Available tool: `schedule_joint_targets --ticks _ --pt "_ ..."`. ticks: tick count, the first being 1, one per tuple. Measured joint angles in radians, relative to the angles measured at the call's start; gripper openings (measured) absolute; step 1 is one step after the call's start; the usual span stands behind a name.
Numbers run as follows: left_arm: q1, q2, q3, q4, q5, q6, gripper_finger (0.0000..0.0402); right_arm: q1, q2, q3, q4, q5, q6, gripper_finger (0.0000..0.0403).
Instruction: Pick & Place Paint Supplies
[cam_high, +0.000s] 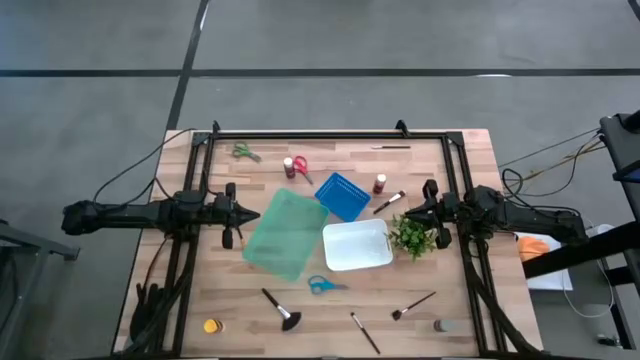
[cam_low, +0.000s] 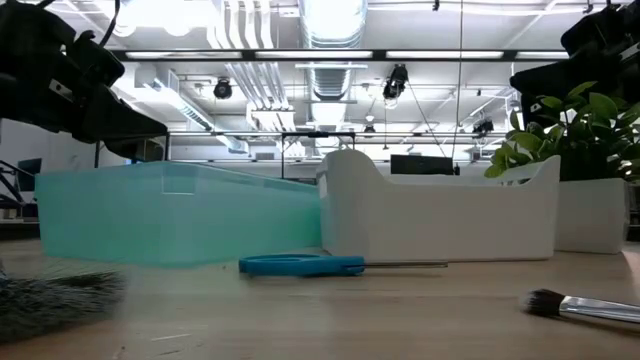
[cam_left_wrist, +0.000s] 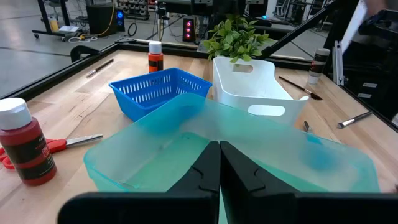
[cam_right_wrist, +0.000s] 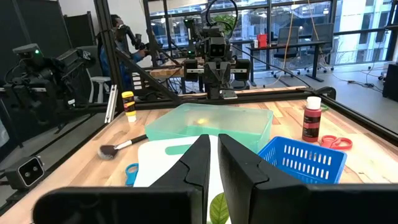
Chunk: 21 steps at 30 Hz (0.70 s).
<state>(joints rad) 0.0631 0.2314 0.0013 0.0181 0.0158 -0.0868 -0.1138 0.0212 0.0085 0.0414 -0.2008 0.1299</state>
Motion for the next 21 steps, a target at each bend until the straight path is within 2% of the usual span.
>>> schedule_joint_targets --ticks 21 --pt "0.0 0.0 0.0 0.0 0.0 0.0 0.0005 0.0 0.0 0.0 0.0 0.0 -0.018 0.0031"
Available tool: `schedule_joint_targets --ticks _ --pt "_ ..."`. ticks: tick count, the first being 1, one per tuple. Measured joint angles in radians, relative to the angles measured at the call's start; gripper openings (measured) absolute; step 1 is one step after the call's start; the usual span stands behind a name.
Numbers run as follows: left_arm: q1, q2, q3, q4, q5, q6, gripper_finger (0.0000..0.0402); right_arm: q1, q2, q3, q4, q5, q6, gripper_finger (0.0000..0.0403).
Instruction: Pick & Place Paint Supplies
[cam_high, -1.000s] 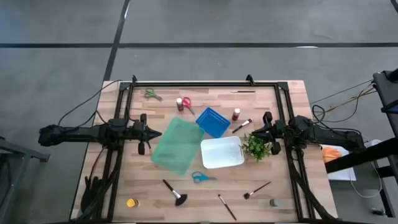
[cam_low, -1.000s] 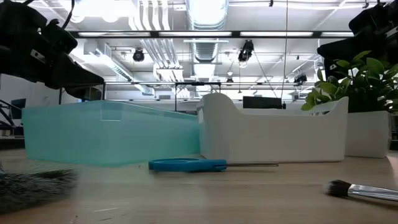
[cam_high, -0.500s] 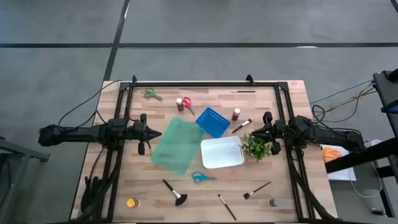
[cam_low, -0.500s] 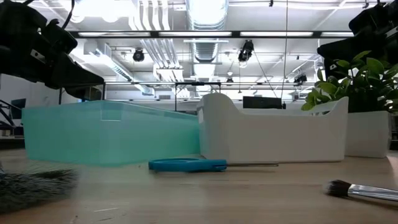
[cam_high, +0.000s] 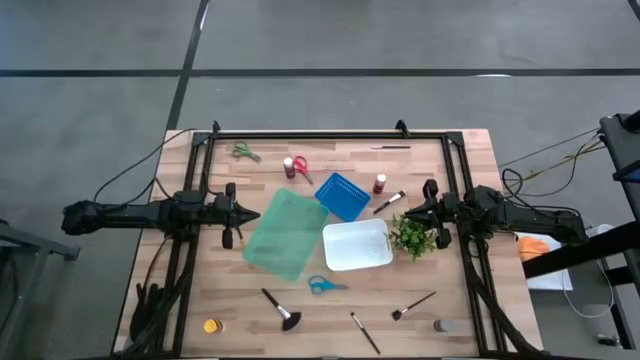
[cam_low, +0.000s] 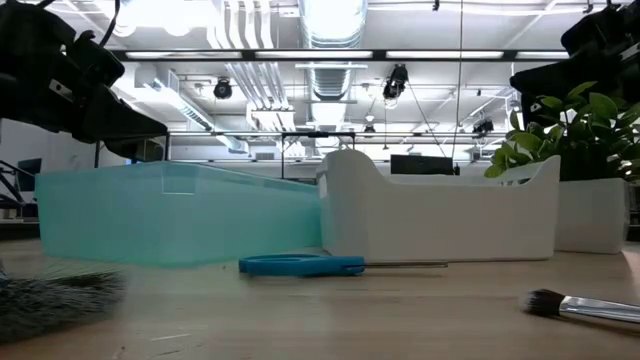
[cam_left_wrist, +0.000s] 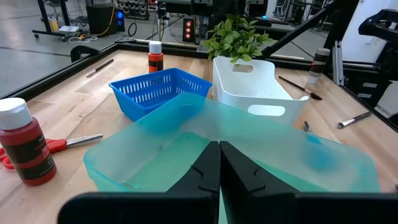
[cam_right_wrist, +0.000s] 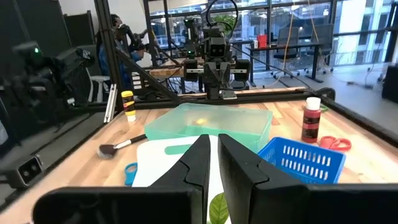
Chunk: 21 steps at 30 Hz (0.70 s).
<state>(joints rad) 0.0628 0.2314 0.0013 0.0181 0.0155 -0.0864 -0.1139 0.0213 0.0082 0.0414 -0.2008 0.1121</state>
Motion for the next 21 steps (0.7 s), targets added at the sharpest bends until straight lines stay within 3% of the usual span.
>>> schedule_joint_targets --ticks 3,6,14,21 --pt "0.0 0.0 0.0 0.0 0.0 0.0 0.0005 0.001 0.0 0.0 0.009 -0.001 0.021 0.0031" --pt "0.0 0.0 0.0 0.0 0.0 0.0 0.0005 0.003 0.002 0.0 0.089 0.003 0.353 0.0031" --pt "0.0 0.0 0.0 0.0 0.0 0.0 0.0005 0.003 0.005 0.0 0.166 0.335 0.984 0.0031" --pt "0.0 0.0 0.0 0.0 0.0 0.0 0.0005 0.003 0.007 0.0 0.15 0.625 1.03 0.0031"
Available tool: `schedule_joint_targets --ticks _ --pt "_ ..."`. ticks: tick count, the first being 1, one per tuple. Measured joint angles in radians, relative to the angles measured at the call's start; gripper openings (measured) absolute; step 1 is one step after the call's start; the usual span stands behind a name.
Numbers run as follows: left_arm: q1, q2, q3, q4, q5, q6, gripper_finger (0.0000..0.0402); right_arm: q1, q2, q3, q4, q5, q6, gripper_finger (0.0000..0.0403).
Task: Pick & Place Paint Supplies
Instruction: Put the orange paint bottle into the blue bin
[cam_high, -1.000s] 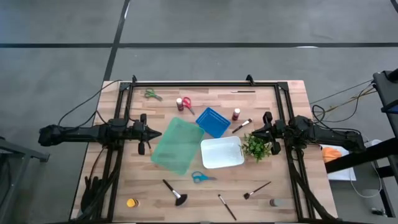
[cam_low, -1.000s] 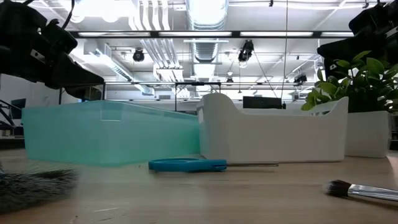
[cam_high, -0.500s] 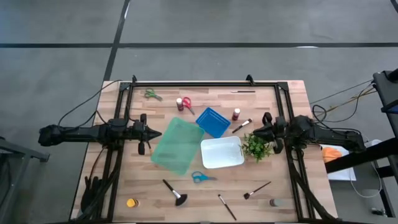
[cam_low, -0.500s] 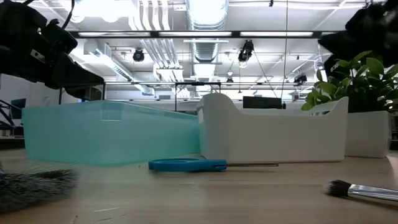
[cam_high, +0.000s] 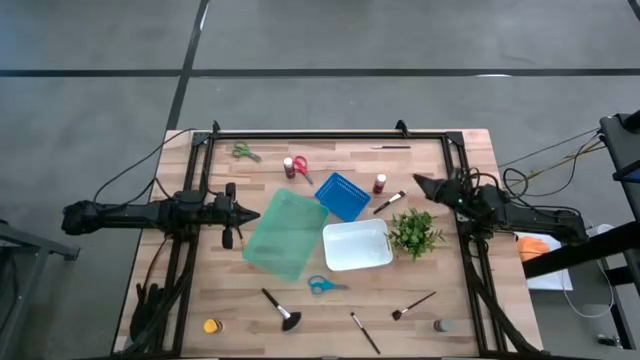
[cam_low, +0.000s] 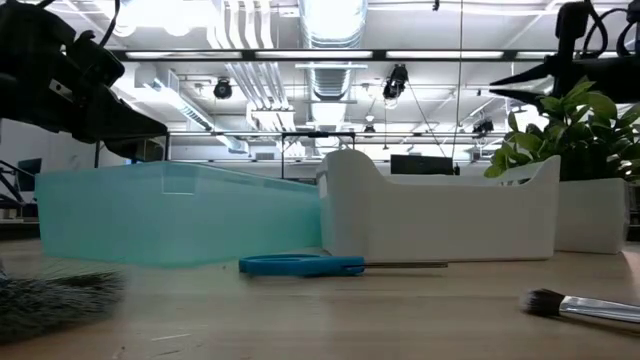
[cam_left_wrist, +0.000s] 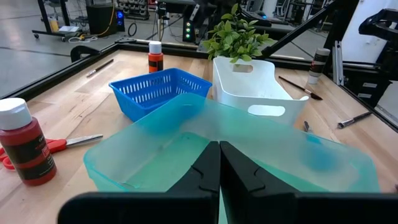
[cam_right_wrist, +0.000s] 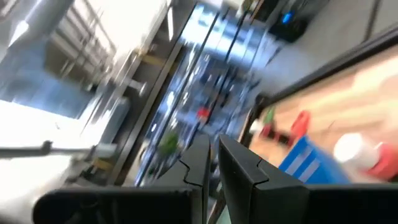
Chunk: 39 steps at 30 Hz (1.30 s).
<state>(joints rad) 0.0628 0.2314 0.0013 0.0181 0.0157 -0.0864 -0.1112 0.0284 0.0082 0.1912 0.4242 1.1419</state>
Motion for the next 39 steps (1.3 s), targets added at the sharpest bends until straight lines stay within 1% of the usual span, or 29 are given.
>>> schedule_joint_targets --ticks 2,5,7,9,12,15,18,21,23,26,27,29,31,32,35,37,39 --pt "0.0 0.0 0.0 0.0 0.0 0.0 0.0005 0.0 0.0 0.0 0.001 0.09 -0.024 0.0031" --pt "0.0 0.0 0.0 0.0 0.0 0.0 0.0005 0.0 0.0 0.0 0.019 0.183 0.033 0.0031" --pt "0.0 0.0 0.0 0.0 0.0 0.0 0.0005 0.0 0.002 0.0 0.045 0.222 0.05 0.0031" --pt "0.0 0.0 0.0 0.0 0.0 0.0 0.0005 0.0 0.002 0.0 0.098 0.228 0.024 0.0031" --pt "0.0 0.0 0.0 0.0 0.0 0.0 0.0005 0.0 0.002 0.0 0.206 0.148 -0.072 0.0031" --pt "0.0 0.0 0.0 0.0 0.0 0.0 0.0005 0.001 0.005 0.0 0.326 0.038 -0.101 0.0031" --pt "0.0 0.0 0.0 0.0 0.0 0.0 0.0005 0.007 0.021 0.0 0.5 -0.071 -0.156 0.0031" --pt "0.0 0.0 0.0 0.0 -0.006 0.014 0.0005 0.021 0.054 0.004 0.66 -0.14 -0.216 0.0031" --pt "0.0 0.0 0.0 0.0 -0.025 0.046 0.0005 0.034 0.081 0.031 0.703 -0.183 -0.252 0.0031" --pt "0.0 0.0 0.0 0.006 -0.034 0.049 0.0005 0.054 0.135 0.087 0.702 -0.25 -0.323 0.0031" --pt "0.0 0.0 0.0 0.006 -0.033 0.014 0.0005 0.06 0.16 0.105 0.701 -0.27 -0.348 0.0031" --pt "-0.002 0.0 0.0 0.015 -0.025 -0.134 0.0005 0.068 0.214 0.141 0.696 -0.287 -0.365 0.0031" --pt "-0.002 0.0 0.0 0.071 -0.031 -0.247 0.0005 0.068 0.266 0.18 0.695 -0.287 -0.362 0.0031" --pt "-0.002 0.0 0.0 0.107 -0.031 -0.32 0.0005 0.068 0.293 0.199 0.696 -0.286 -0.36 0.0031" --pt "-0.002 0.0 0.0 0.204 -0.036 -0.604 0.0005 0.067 0.37 0.26 0.696 -0.272 -0.361 0.0031" --pt "-0.002 0.0 0.0 0.233 -0.063 -0.724 0.0005 0.067 0.417 0.304 0.693 -0.253 -0.363 0.0031" --pt "-0.002 0.0 0.0 0.269 -0.122 -0.794 0.0005 0.067 0.45 0.35 0.665 -0.253 -0.399 0.0031"
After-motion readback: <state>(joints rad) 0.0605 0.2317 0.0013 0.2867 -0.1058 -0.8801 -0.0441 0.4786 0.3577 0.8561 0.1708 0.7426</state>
